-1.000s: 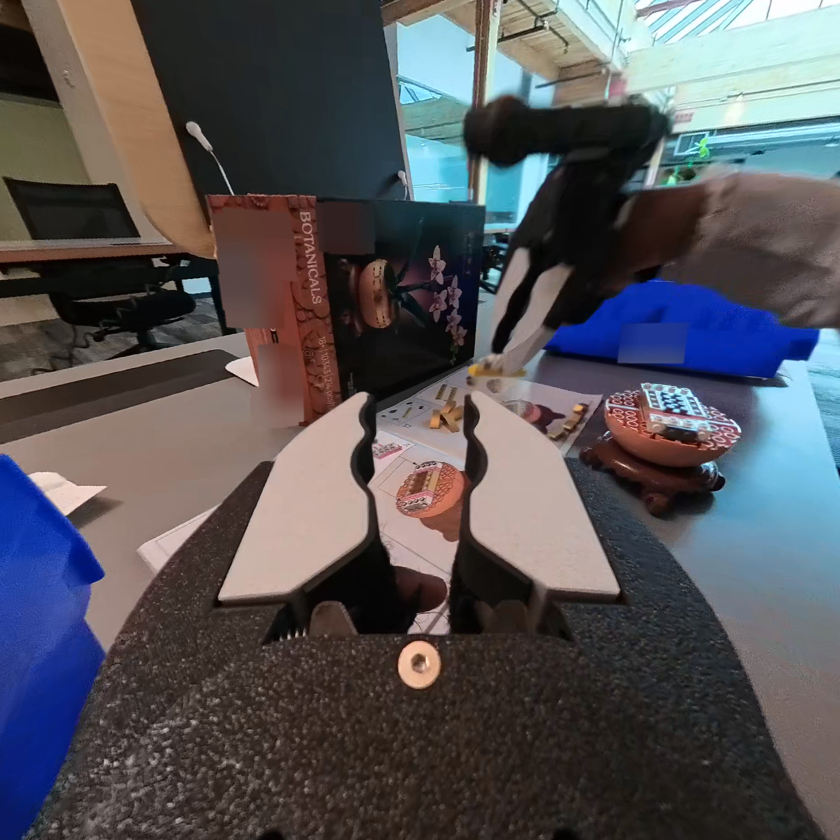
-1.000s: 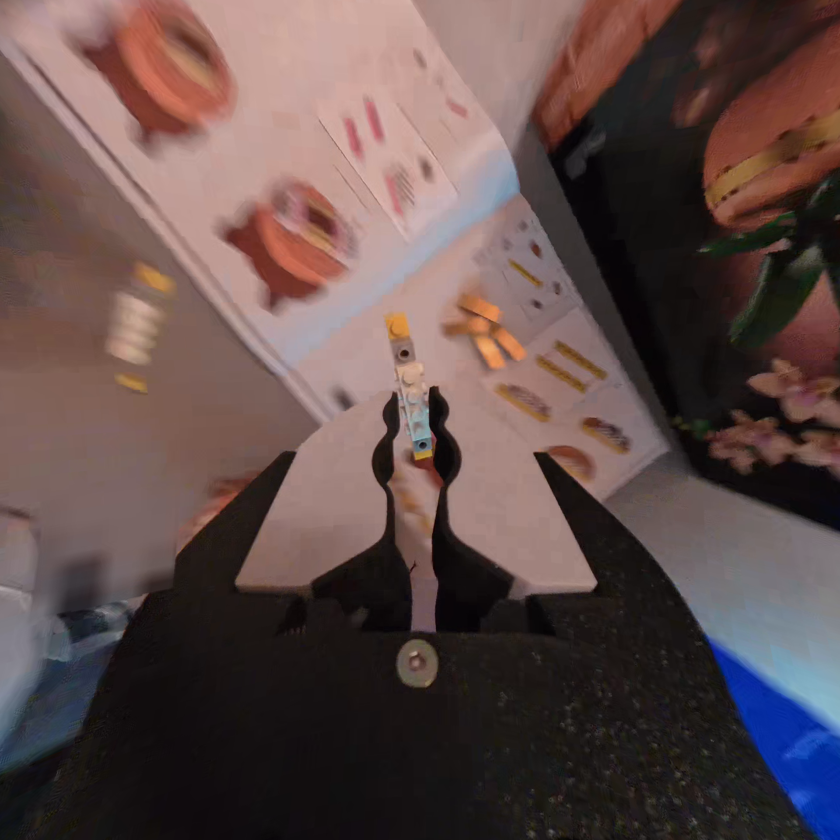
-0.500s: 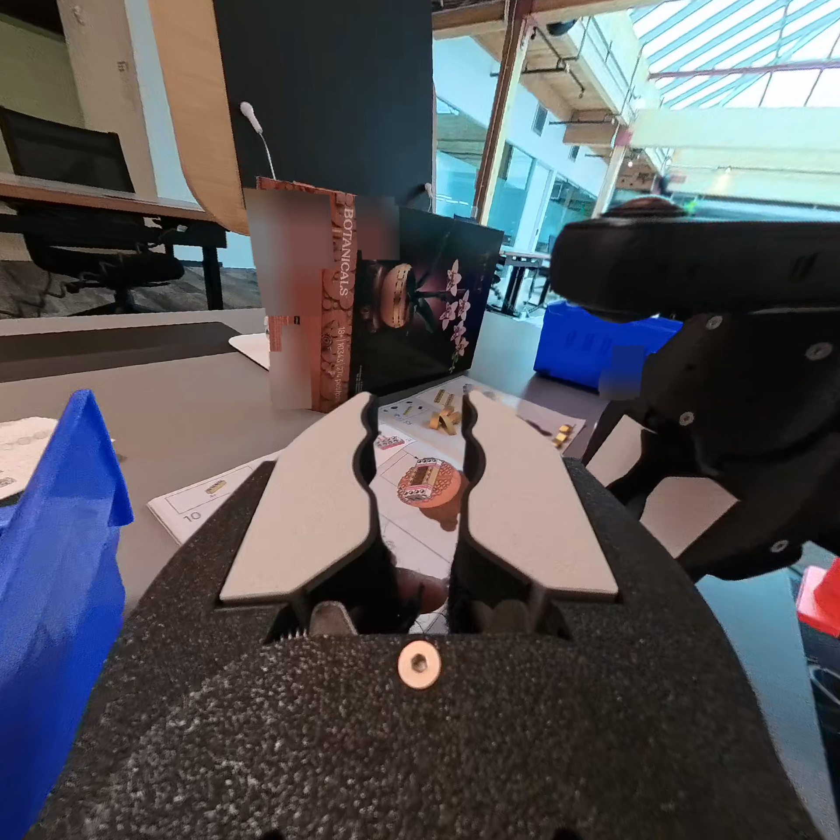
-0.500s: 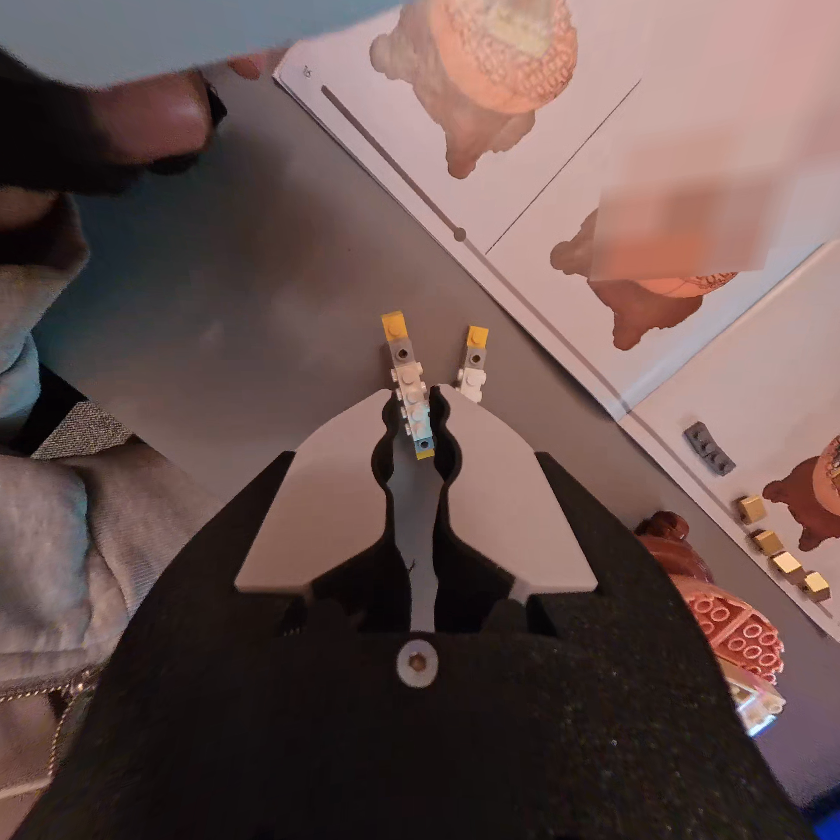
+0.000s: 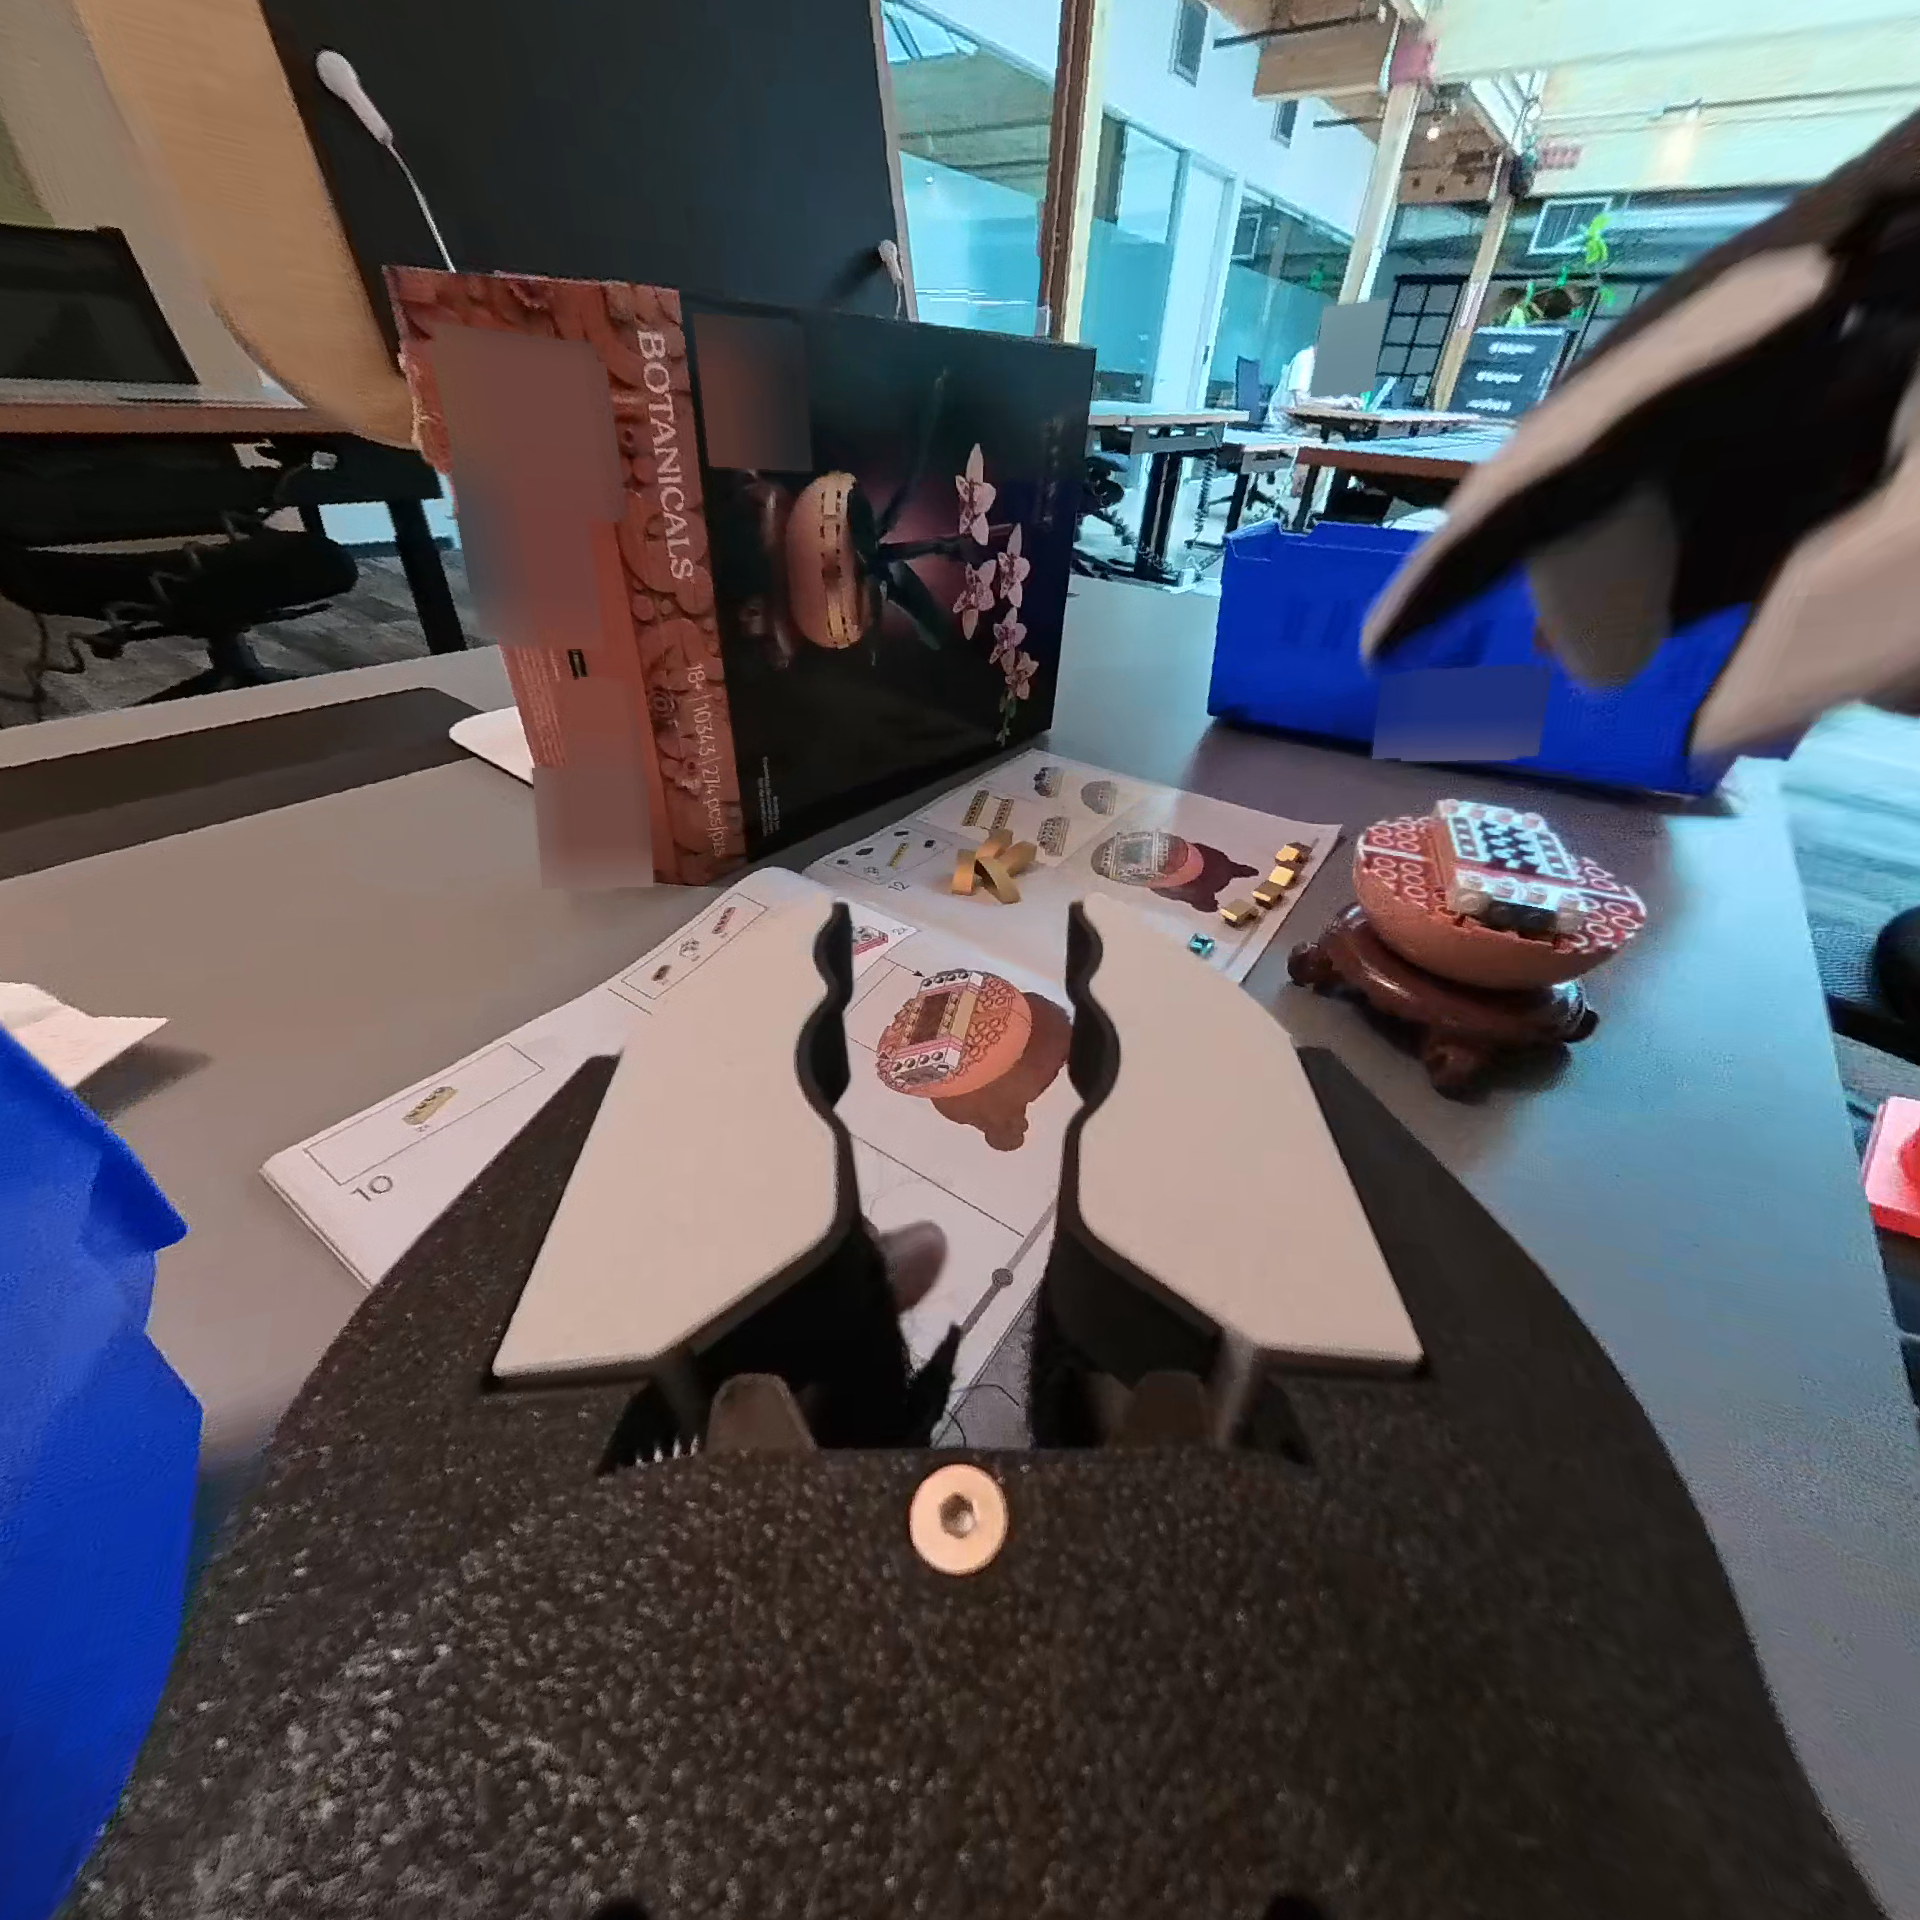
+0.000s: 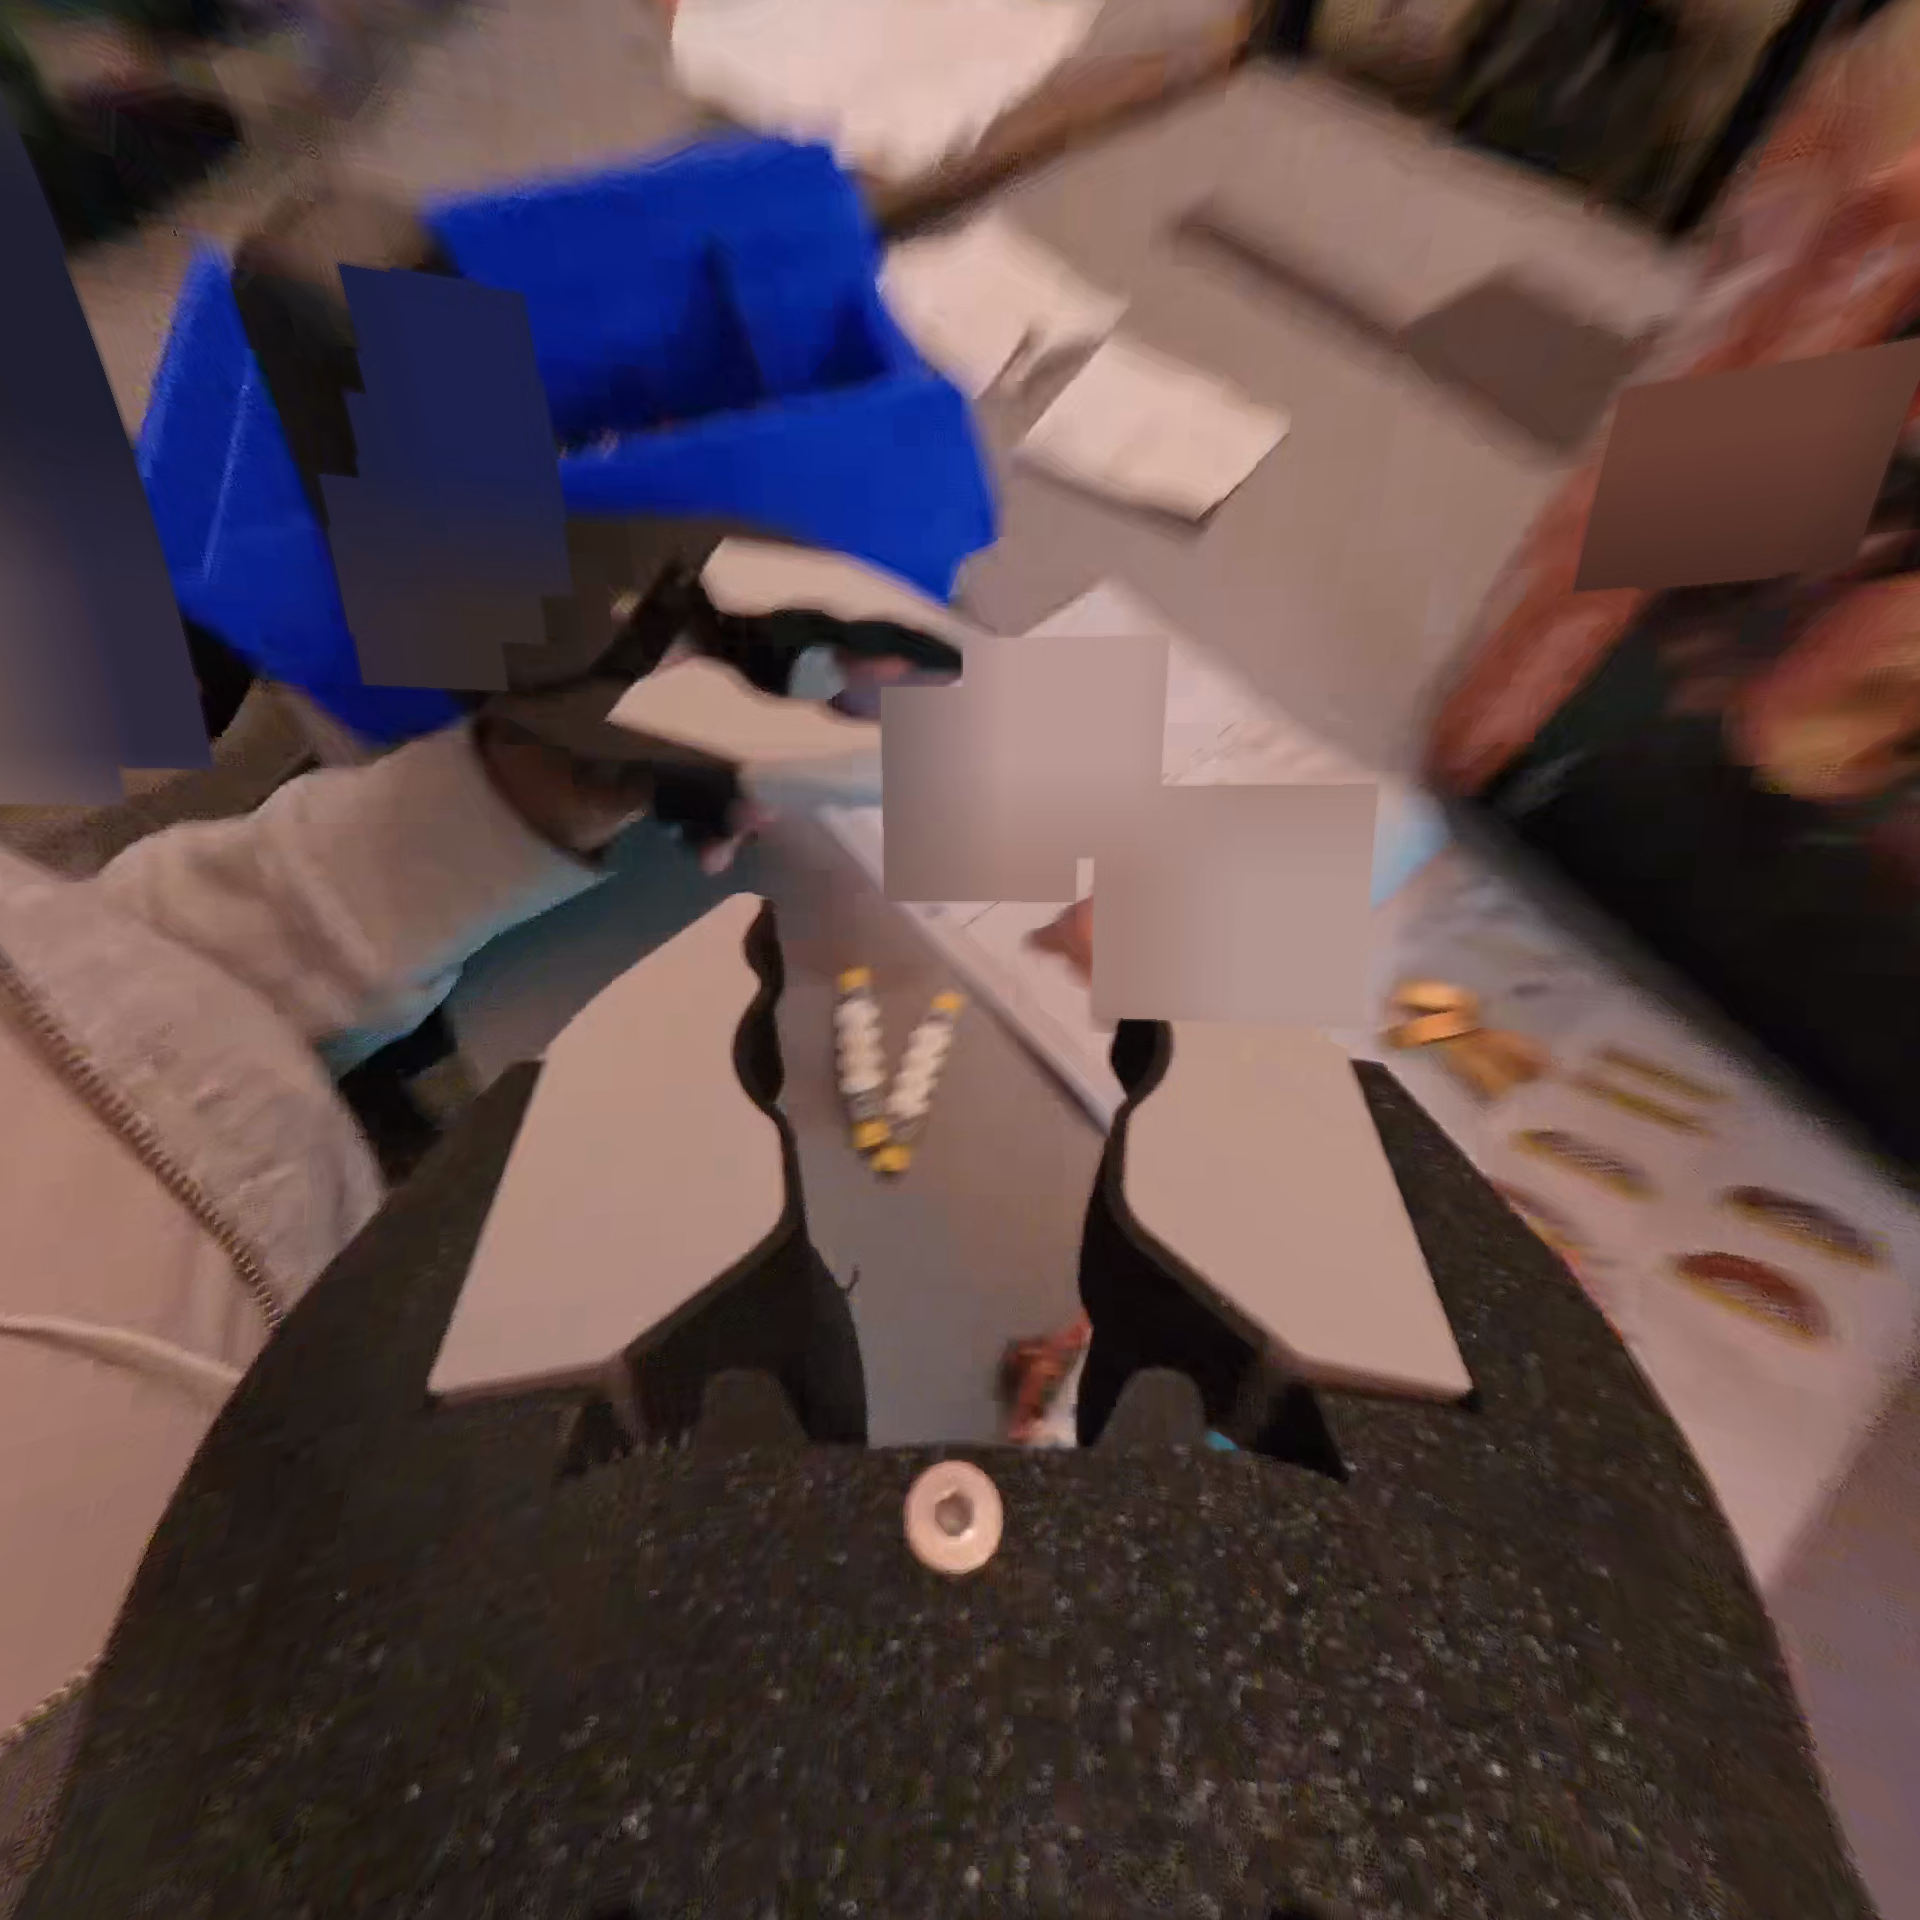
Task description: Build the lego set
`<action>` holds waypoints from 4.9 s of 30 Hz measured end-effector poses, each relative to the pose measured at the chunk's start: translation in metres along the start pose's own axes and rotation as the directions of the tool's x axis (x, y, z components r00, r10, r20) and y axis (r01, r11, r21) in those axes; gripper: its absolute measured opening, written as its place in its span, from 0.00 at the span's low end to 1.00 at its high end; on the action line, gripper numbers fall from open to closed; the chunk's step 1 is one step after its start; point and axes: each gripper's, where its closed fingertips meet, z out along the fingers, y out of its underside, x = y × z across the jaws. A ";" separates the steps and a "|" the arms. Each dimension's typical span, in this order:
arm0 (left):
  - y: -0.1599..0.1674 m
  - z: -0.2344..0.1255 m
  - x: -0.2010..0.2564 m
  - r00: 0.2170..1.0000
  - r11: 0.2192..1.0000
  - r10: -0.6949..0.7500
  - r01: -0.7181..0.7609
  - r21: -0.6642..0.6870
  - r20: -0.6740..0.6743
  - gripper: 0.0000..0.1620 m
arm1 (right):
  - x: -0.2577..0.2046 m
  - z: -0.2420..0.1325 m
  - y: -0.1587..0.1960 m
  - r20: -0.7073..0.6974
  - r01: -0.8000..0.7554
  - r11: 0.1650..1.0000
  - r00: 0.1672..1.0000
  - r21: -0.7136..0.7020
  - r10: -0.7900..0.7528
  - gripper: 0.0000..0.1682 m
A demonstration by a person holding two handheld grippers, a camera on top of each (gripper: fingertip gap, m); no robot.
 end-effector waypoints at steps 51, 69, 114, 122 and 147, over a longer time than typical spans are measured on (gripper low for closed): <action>-0.036 0.053 -0.035 0.950 0.962 0.200 -0.237 0.136 0.238 0.08 | 0.233 -0.051 0.073 -0.364 0.143 0.833 0.929 0.535 0.074 0.20; -0.011 0.060 -0.041 0.927 0.962 0.264 -0.275 0.003 0.265 0.13 | 0.232 -0.054 0.069 -0.390 0.187 0.808 0.919 0.559 0.058 0.06; -0.013 -0.001 0.028 0.971 0.972 0.230 -0.226 0.060 -0.062 0.05 | -0.017 0.030 0.089 -0.232 0.189 0.974 0.949 -0.126 -0.214 0.29; -0.022 -0.009 0.030 0.978 0.977 0.183 -0.168 0.134 -0.103 0.08 | -0.026 0.050 0.115 -0.282 0.194 0.946 0.921 -0.261 -0.267 0.13; -0.018 -0.009 0.044 0.962 0.984 0.151 -0.123 0.131 -0.227 0.11 | -0.015 0.075 0.126 -0.304 0.093 0.959 0.936 -0.269 -0.176 0.08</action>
